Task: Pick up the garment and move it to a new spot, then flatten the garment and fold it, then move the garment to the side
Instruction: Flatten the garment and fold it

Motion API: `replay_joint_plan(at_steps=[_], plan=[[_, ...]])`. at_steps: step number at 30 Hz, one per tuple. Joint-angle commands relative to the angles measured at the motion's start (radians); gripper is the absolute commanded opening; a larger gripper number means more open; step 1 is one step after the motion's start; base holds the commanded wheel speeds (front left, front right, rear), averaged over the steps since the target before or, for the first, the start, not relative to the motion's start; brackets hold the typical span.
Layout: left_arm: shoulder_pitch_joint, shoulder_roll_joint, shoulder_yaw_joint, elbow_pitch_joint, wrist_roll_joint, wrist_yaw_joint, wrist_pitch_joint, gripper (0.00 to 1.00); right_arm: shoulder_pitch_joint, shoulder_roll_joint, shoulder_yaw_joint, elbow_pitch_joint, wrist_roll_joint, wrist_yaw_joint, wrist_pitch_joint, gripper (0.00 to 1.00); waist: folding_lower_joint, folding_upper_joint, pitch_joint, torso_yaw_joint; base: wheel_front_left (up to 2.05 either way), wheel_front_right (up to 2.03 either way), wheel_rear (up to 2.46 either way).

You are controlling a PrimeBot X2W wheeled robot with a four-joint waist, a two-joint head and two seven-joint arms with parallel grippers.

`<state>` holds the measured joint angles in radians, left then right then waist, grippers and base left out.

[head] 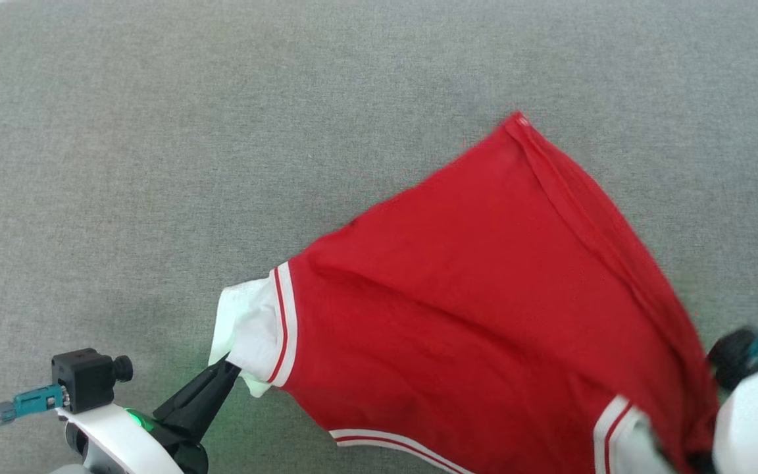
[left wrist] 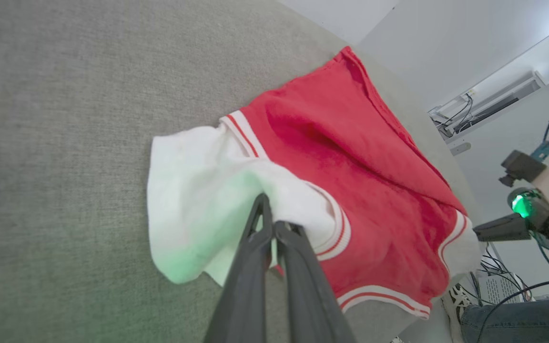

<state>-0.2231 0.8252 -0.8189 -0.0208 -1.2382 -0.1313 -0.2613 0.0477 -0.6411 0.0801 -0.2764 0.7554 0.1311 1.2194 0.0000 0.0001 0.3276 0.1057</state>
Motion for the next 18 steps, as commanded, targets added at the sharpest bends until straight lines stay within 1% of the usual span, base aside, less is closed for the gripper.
replay_joint_plan(at_steps=[1, 3, 5, 8, 9, 10, 11, 14, 18], plan=[[0.006, -0.001, 0.005, 0.002, 0.004, 0.002, -0.005, 0.0, 0.036, 0.013, 0.01, -0.031, -0.007, -0.001, 0.016, 0.0, 0.0, -0.0001, 0.0, -0.002, 0.0, 0.0, 0.0], [0.006, -0.002, 0.005, 0.002, 0.003, 0.002, -0.005, 0.0, 0.061, 0.022, 0.016, -0.049, -0.007, -0.001, 0.025, 0.0, 0.0, -0.0001, 0.001, -0.003, 0.0, 0.0, 0.0], [0.003, -0.003, 0.001, 0.006, 0.005, 0.002, -0.005, 0.0, 0.102, 0.043, 0.033, -0.099, -0.01, -0.001, 0.043, 0.0, 0.0, -0.0001, 0.002, -0.004, 0.0, 0.0, 0.0], [-0.002, -0.007, -0.004, 0.007, 0.006, 0.002, -0.005, 0.0, 0.105, 0.052, 0.03, -0.122, -0.022, -0.001, 0.032, 0.0, 0.0, -0.0001, 0.001, -0.004, 0.0, 0.0, 0.0], [-0.005, -0.008, -0.008, 0.008, 0.006, 0.002, -0.005, 0.0, 0.098, 0.057, 0.024, -0.132, -0.029, -0.001, 0.019, 0.1, 0.0, -0.0001, 0.0, -0.003, 0.0, 0.0, 0.0], [-0.009, -0.01, -0.01, 0.009, 0.007, 0.002, -0.005, 0.0, 0.088, 0.06, 0.014, -0.141, -0.036, -0.001, 0.004, 0.67, 0.0, -0.0001, 0.0, -0.003, 0.0, 0.0, 0.0], [-0.012, -0.013, -0.013, 0.009, 0.007, 0.002, -0.005, 0.0, 0.08, 0.058, 0.001, -0.152, -0.041, -0.001, -0.008, 1.0, 0.0, -0.0001, -0.001, -0.001, 0.0, 0.0, 0.0], [-0.018, -0.02, -0.022, 0.01, 0.01, 0.002, -0.005, 0.0, 0.058, 0.045, -0.071, -0.198, -0.029, -0.001, -0.023, 1.0, 0.0, -0.0001, -0.005, 0.008, 0.0, 0.0, 0.0], [-0.026, -0.029, -0.026, 0.0, 0.023, 0.002, -0.005, 0.0, -0.005, 0.017, -0.208, -0.262, -0.001, -0.001, 0.004, 1.0, 0.0, -0.0001, -0.004, 0.028, 0.0, 0.0, 0.0]])
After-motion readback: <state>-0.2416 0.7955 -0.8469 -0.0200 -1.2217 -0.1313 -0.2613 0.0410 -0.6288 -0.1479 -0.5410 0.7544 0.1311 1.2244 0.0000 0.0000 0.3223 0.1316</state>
